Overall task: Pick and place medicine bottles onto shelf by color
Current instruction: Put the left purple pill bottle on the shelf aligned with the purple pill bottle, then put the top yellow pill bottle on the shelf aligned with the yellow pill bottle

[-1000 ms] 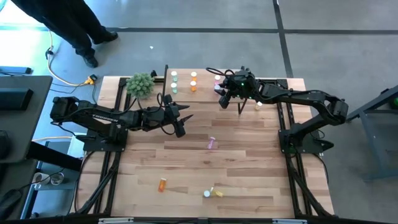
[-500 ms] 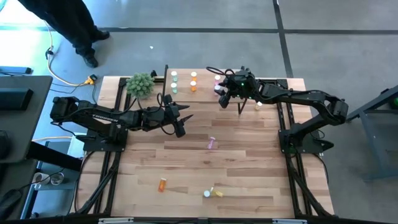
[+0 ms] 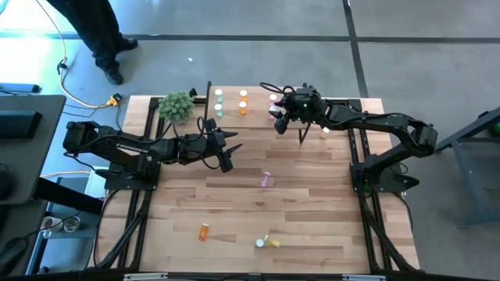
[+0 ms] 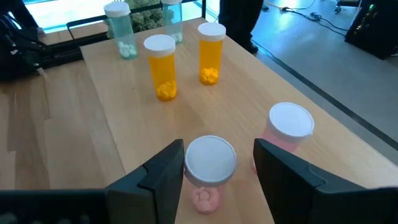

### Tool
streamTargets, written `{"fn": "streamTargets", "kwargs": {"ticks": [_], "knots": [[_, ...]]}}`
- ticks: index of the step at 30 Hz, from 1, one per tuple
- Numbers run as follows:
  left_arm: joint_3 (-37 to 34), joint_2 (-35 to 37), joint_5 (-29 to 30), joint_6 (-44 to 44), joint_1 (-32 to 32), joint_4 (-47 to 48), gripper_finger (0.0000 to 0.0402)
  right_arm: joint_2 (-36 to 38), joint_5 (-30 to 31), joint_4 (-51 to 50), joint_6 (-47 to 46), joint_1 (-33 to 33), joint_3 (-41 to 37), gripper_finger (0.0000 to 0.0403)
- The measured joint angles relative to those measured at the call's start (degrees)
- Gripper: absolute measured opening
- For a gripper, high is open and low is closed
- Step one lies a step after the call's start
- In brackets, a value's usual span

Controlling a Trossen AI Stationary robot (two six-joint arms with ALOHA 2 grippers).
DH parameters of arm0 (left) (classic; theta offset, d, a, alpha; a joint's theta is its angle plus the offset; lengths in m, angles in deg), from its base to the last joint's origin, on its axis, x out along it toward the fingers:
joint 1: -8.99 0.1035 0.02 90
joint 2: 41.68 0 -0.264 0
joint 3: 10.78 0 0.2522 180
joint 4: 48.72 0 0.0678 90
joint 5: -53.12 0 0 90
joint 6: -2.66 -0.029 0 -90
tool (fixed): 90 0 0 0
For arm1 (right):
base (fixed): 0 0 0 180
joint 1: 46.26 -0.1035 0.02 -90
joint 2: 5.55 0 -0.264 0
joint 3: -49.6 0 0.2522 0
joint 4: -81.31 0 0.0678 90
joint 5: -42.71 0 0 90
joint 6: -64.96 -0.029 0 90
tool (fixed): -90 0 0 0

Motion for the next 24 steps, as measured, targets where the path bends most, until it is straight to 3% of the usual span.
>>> {"fn": "streamTargets", "kwargs": {"ticks": [15,24], "knots": [[0.01,0.0,0.0,0.0,0.01,0.03,0.0191,1.63,-0.21,0.8,0.27,-2.22,-0.02,0.0185],[0.0,0.02,0.0,0.0,0.0,1.06,0.0191,9.47,-0.19,-1.11,1.05,-2.62,-0.02,0.0185]]}}
